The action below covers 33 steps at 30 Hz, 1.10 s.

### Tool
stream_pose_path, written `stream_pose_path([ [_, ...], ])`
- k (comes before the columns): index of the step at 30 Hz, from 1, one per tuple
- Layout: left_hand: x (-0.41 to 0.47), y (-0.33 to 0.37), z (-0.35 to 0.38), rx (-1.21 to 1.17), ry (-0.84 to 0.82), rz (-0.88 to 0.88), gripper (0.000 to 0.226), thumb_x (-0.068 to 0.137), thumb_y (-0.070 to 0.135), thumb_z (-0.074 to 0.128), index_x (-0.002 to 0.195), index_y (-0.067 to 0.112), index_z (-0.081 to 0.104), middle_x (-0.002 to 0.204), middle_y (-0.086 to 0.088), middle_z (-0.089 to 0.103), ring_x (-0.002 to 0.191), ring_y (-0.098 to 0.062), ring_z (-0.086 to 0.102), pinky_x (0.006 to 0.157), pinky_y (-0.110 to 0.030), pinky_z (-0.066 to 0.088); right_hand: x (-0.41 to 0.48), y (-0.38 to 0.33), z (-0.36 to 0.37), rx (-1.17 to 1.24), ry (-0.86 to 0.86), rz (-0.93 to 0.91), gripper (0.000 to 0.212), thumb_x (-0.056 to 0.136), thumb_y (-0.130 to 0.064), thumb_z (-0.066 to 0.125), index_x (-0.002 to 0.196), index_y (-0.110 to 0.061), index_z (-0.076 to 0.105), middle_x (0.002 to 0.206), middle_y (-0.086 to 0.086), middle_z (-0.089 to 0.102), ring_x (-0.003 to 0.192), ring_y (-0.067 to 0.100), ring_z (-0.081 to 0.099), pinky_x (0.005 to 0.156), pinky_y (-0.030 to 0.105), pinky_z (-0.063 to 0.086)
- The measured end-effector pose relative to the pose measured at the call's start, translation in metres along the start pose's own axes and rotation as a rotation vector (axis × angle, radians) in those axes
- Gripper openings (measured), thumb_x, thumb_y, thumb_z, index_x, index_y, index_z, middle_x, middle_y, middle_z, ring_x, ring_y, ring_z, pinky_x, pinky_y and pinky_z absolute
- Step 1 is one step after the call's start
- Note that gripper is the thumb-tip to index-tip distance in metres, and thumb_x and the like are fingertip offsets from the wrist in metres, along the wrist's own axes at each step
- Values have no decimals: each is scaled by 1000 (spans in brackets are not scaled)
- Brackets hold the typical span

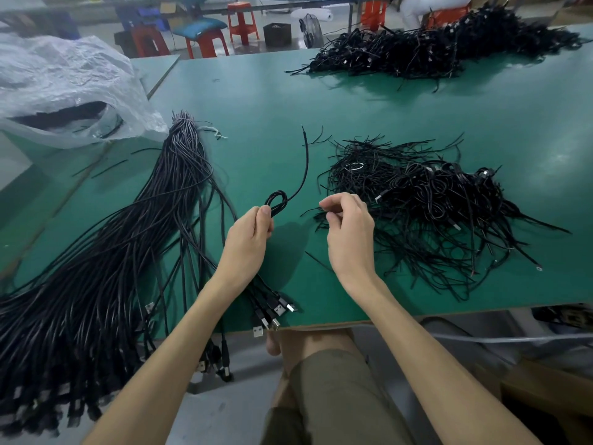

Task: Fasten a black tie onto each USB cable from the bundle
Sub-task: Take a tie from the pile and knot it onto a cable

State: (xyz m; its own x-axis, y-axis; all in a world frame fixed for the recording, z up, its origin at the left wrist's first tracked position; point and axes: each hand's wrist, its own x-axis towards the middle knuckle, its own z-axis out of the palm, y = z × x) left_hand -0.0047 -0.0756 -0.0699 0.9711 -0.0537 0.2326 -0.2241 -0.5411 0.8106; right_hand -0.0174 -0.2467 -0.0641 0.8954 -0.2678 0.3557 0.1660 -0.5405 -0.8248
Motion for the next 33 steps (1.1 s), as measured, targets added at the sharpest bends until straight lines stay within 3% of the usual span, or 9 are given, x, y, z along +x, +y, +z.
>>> stream_pose_path([
  [6, 1, -2, 0, 1, -6, -3, 46, 113, 35, 30, 74, 16, 44, 65, 6, 40, 58, -11, 34, 58, -30, 31, 2, 7, 7, -338, -68, 37, 28, 98, -9, 65, 124, -16, 60, 128, 3, 53, 121, 23, 40, 100, 32, 34],
  [12, 1, -4, 1, 15, -9, -4, 47, 113, 36, 30, 75, 15, 47, 66, 5, 42, 58, -10, 36, 58, -31, 32, 0, 9, 7, -257, -85, 49, 38, 93, 13, 56, 121, -13, 60, 123, 3, 51, 115, 19, 39, 99, 34, 40],
  [20, 0, -3, 2, 14, -8, 11, 46, 113, 35, 29, 75, 16, 46, 65, 7, 40, 56, -6, 35, 58, -28, 30, -2, 2, 2, -67, 10, -35, 31, 95, 14, 53, 114, -8, 63, 109, -2, 55, 104, 15, 47, 93, 37, 48],
  [26, 0, -2, 2, 7, -7, 16, 45, 113, 33, 30, 73, 18, 44, 67, 5, 41, 60, -11, 36, 60, -31, 32, -5, -6, -1, 48, 111, -190, 31, 99, 5, 55, 126, -9, 61, 107, -5, 51, 101, 22, 55, 99, 48, 47],
  [28, 1, -2, 2, 9, -10, 17, 45, 113, 32, 30, 73, 18, 43, 67, 5, 41, 61, -13, 37, 61, -32, 33, -5, -6, -1, 45, 133, -209, 33, 100, 4, 54, 130, -9, 62, 105, -3, 54, 98, 23, 53, 99, 42, 45],
  [31, 0, -2, 3, 22, -11, 17, 44, 113, 31, 31, 73, 19, 42, 67, 6, 42, 60, -11, 37, 61, -31, 33, -5, -5, -2, 18, 176, -222, 34, 102, 4, 51, 130, -10, 63, 104, 1, 56, 99, 23, 48, 94, 21, 38],
  [33, 0, -2, 3, 30, -11, 19, 43, 113, 31, 30, 73, 20, 42, 67, 7, 41, 59, -10, 36, 61, -30, 32, -6, -6, -2, 23, 198, -228, 33, 102, 4, 49, 129, -9, 64, 105, 4, 55, 99, 23, 47, 93, 21, 38],
])
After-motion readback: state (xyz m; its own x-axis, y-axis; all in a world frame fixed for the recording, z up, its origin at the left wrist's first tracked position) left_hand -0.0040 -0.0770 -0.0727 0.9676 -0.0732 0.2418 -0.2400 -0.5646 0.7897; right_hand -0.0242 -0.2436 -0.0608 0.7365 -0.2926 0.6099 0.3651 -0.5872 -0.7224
